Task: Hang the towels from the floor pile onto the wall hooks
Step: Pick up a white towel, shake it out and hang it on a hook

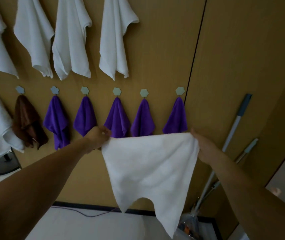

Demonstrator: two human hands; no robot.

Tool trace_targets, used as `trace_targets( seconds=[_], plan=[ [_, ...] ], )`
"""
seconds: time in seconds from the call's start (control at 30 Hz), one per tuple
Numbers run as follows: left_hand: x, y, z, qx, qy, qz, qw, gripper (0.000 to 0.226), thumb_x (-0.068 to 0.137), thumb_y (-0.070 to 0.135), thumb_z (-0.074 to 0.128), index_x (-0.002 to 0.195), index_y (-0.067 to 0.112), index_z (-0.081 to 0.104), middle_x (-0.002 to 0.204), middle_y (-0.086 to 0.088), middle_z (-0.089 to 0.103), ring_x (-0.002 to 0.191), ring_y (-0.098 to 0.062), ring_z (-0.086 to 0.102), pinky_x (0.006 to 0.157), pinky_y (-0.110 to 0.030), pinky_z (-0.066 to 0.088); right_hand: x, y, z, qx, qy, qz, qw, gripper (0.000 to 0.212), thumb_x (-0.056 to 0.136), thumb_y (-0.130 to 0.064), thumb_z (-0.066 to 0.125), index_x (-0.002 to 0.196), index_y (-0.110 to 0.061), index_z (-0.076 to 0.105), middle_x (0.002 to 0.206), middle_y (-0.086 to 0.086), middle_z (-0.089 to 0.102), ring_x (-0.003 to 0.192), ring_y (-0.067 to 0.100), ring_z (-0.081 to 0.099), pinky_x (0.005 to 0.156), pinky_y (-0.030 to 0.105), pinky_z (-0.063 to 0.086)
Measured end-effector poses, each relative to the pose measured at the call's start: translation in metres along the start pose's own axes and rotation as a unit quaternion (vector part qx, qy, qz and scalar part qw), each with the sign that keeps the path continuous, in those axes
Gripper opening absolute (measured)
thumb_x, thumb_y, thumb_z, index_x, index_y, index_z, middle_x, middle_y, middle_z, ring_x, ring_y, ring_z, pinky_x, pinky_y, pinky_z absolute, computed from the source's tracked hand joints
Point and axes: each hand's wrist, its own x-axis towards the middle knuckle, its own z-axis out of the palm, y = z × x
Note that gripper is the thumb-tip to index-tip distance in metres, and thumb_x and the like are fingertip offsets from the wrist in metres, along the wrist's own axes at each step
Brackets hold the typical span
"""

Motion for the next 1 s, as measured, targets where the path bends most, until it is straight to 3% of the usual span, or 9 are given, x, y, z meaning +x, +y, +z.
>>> trace_targets(
  seconds=[0.1,0.2,0.3,0.37,0.47,0.57,0.7,0.8,1.0],
  plan=[
    [0.001,0.006,-0.001,-0.024,0.026,-0.019,0.999,0.017,0.095,0.025,0.054,0.093,0.012,0.065,0.086,-0.010,0.062,0.082,-0.031,0.060,0.074,-0.047,0.054,0.002,0.004,-0.005,-0.041,-0.017,0.017,0.999,0.047,0.089,-0.037,0.066,0.123,-0.006,0.061,0.125,0.012,0.063,0.106,0.024,0.061,0.091,0.038,0.050],
    [-0.004,0.004,0.002,-0.053,0.016,-0.118,0.991,0.047,0.091,0.041,0.058,0.112,-0.001,0.061,0.109,-0.021,0.065,0.100,-0.038,0.062,0.084,-0.048,0.052,0.005,0.013,-0.014,-0.143,0.002,0.020,0.990,0.052,0.090,-0.041,0.063,0.127,-0.005,0.058,0.128,0.011,0.060,0.113,0.028,0.057,0.101,0.043,0.045],
    [-0.012,0.003,0.005,-0.143,-0.083,-0.220,0.961,0.065,0.080,0.063,0.060,0.114,0.007,0.056,0.099,-0.015,0.070,0.090,-0.031,0.067,0.071,-0.041,0.057,0.005,0.017,-0.018,-0.264,0.033,-0.047,0.963,0.053,0.096,-0.041,0.055,0.131,-0.001,0.056,0.132,0.014,0.058,0.116,0.027,0.055,0.102,0.039,0.044],
    [-0.015,0.004,0.001,-0.181,-0.183,-0.243,0.935,0.070,0.078,0.064,0.062,0.122,0.009,0.055,0.102,-0.016,0.072,0.094,-0.030,0.069,0.082,-0.041,0.055,0.004,0.017,-0.016,-0.293,0.038,-0.067,0.953,0.053,0.097,-0.042,0.053,0.131,-0.001,0.056,0.131,0.015,0.058,0.115,0.028,0.056,0.101,0.038,0.045],
    [-0.019,0.002,-0.014,-0.200,-0.296,-0.216,0.909,0.077,0.067,0.050,0.076,0.126,0.004,0.055,0.102,-0.017,0.071,0.095,-0.028,0.069,0.088,-0.040,0.053,-0.001,0.010,-0.015,-0.204,0.008,0.004,0.979,0.035,0.091,-0.047,0.059,0.098,-0.013,0.066,0.090,0.009,0.062,0.078,0.023,0.060,0.062,0.031,0.050],
    [-0.026,-0.004,-0.020,-0.170,-0.368,-0.186,0.895,0.044,0.072,0.014,0.079,0.111,0.001,0.067,0.113,-0.017,0.068,0.104,-0.028,0.067,0.092,-0.039,0.052,0.001,0.005,-0.023,-0.109,-0.056,0.052,0.991,0.030,0.089,-0.037,0.065,0.071,-0.016,0.052,0.061,0.001,0.039,0.047,0.009,0.032,0.038,0.021,0.019],
    [-0.026,-0.018,-0.021,-0.060,-0.379,-0.220,0.897,0.049,0.076,-0.007,0.065,0.125,-0.004,0.057,0.125,-0.022,0.061,0.114,-0.033,0.059,0.101,-0.044,0.046,0.005,0.002,-0.030,-0.052,-0.106,0.043,0.992,0.014,0.094,-0.018,0.058,0.087,-0.006,0.059,0.078,0.006,0.051,0.063,0.013,0.044,0.050,0.023,0.034],
    [-0.023,-0.022,-0.019,-0.009,-0.354,-0.224,0.908,0.036,0.079,0.008,0.070,0.114,-0.001,0.065,0.099,-0.015,0.067,0.086,-0.027,0.062,0.077,-0.038,0.054,0.006,0.007,-0.030,-0.135,-0.048,0.041,0.989,0.018,0.098,-0.024,0.054,0.104,-0.008,0.059,0.094,0.010,0.061,0.078,0.021,0.058,0.067,0.033,0.049],
    [-0.007,-0.031,-0.007,-0.212,-0.134,-0.207,0.946,0.015,0.076,0.014,0.071,0.090,0.010,0.065,0.072,-0.003,0.068,0.074,-0.020,0.063,0.068,-0.035,0.051,0.009,0.015,-0.026,-0.261,0.051,-0.021,0.964,0.033,0.102,-0.032,0.045,0.122,-0.008,0.055,0.094,0.014,0.056,0.061,0.020,0.049,0.048,0.027,0.041]
  ],
)
